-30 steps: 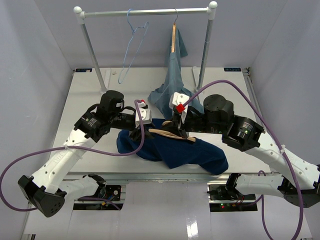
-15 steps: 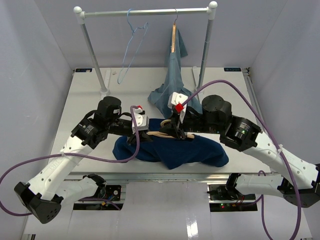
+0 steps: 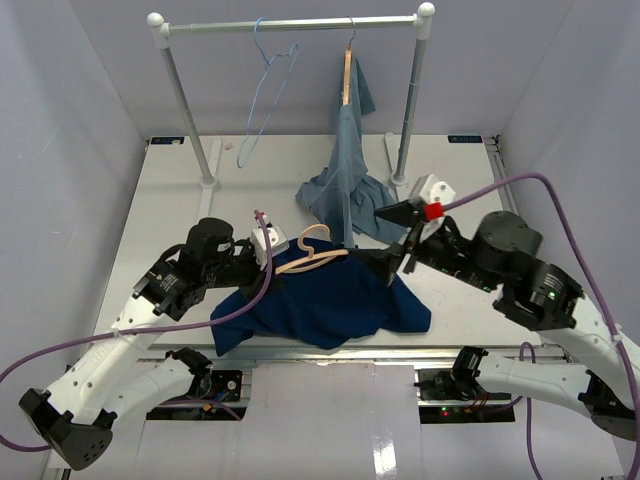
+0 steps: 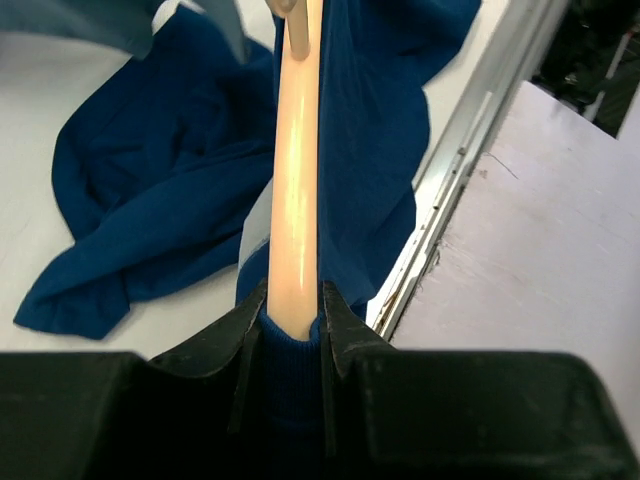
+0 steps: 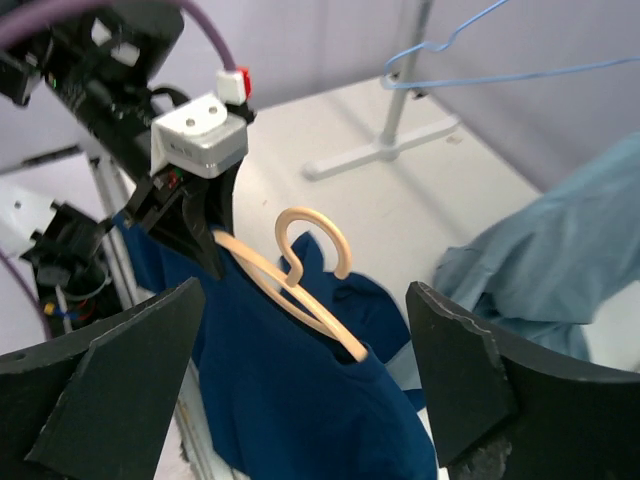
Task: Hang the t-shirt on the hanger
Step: Place the T-shirt on the hanger, then place the hanger at the clothesline.
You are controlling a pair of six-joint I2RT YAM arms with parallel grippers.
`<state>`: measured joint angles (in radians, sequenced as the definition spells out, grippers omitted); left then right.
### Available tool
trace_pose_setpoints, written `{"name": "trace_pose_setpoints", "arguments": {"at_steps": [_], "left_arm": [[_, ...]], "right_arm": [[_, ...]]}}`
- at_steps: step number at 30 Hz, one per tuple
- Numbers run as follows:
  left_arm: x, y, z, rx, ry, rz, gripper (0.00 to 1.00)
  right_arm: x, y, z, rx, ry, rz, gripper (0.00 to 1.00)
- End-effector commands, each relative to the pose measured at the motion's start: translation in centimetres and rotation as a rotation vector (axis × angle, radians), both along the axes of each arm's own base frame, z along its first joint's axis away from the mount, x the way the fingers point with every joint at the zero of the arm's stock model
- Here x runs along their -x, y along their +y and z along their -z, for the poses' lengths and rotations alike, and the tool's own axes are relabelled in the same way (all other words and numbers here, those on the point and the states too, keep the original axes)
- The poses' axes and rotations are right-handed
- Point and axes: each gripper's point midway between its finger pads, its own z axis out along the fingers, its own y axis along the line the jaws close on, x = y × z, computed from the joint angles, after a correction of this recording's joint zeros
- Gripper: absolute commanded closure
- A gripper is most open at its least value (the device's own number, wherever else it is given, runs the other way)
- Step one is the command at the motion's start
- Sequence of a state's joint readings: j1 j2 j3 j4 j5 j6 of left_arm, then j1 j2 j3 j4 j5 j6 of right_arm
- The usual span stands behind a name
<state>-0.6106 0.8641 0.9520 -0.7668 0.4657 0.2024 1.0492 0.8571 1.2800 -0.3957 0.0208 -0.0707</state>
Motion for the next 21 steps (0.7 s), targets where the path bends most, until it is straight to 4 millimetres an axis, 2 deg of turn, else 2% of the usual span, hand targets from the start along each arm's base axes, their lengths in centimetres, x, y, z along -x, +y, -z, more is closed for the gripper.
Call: {"name": "trace_pose_setpoints", "arguments": {"at_steps": [1, 4, 8, 16, 20, 21], "left_arm": [[-2.2, 1.8, 0.7, -0.053, 0.033, -0.214, 1.0], [-3.8, 3.6, 2.2, -0.156, 0.085, -0.374, 1.0], [-5.1, 5.7, 1.9, -0.204, 0.078, -0.55, 1.0], [-6.0, 10.2, -0.9, -0.251, 0.04, -0.854, 1.0], [-6.1, 11.2, -1.7, -0.275, 0.036, -0.924, 1.0], [-6.3, 10.7, -1.8, -0.267, 0.033, -0.894, 1.0]], "right_arm": [[-0.4, -4.5, -4.8, -0.144, -0.063, 0.151, 0.1], [-0.5, -6.3, -5.8, -0.176, -0.074, 0.206, 0.09], [-0.2, -7.5, -6.3, -0.202, -0.083, 0.227, 0.09], [-0.1, -8.4, -6.9, -0.226, -0.085, 0.25, 0.09], [-0.1, -8.4, -6.8, -0.219, -0.081, 0.249, 0.08], [-0.2, -8.3, -6.7, -0.219, -0.078, 0.251, 0.08]]}}
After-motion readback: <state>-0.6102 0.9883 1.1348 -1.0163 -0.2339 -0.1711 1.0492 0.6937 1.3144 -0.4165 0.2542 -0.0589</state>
